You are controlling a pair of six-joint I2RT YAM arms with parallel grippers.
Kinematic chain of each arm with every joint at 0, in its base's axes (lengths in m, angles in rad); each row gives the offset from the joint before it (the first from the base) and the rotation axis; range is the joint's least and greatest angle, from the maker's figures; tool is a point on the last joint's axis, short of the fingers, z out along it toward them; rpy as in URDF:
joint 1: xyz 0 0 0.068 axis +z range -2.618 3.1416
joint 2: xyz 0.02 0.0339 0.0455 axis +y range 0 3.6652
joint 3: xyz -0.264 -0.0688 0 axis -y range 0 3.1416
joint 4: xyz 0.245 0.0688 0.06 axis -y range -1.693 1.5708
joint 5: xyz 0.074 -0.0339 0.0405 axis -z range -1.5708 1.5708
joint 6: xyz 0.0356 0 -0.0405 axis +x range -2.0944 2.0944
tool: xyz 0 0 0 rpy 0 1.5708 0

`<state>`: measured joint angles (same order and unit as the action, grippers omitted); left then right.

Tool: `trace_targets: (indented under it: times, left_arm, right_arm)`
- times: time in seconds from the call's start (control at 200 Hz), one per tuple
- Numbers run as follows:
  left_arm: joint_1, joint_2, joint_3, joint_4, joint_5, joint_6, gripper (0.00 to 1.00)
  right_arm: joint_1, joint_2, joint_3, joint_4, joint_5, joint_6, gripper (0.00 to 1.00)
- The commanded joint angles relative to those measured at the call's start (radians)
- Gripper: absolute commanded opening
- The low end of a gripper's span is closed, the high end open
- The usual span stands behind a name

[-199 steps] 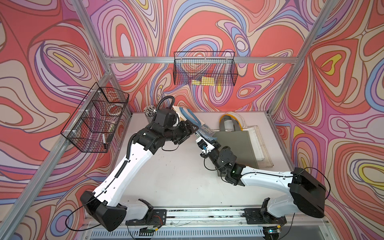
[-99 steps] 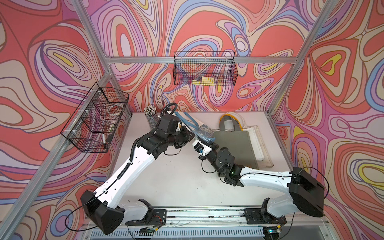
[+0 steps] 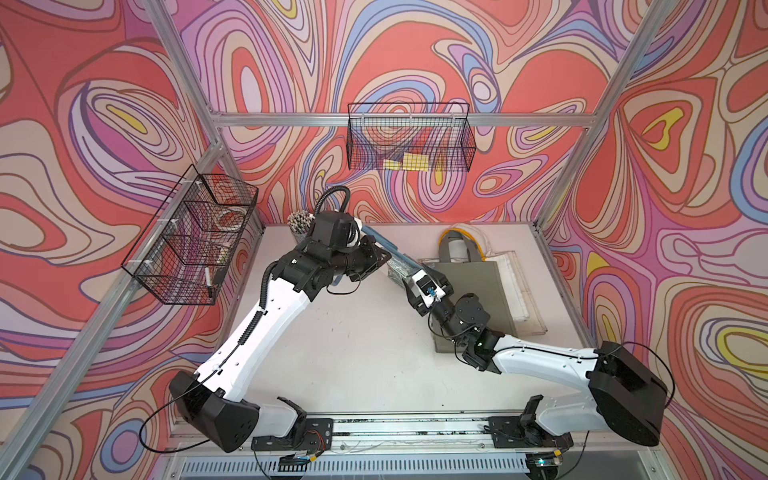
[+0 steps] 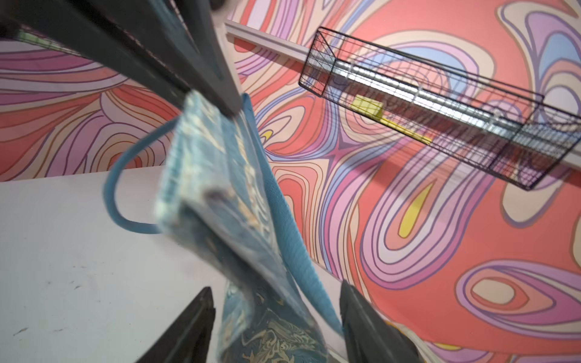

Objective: Put away the canvas bag
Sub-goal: Press the canvas bag.

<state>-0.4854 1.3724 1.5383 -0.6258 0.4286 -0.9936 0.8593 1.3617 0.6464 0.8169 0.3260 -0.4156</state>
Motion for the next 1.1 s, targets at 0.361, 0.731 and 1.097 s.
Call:
trace_targets:
  times: [0.361,0.731,1.097]
  left_arm:
    - [0.034,0.094,0.239,-0.043,0.33,0.158,0.0]
    - [0.041,0.12,0.294,-0.011,0.372,0.14,0.0]
    - [0.04,0.143,0.307,0.075,0.398,0.066,0.0]
  right_arm:
    - [-0.117,-0.027,0.041,-0.067,-0.2,0.071,0.74]
    - [-0.236,-0.085,0.02,-0.238,-0.529,0.192,0.74]
    - [-0.237,-0.053,-0.005,-0.186,-0.477,0.185,0.19]
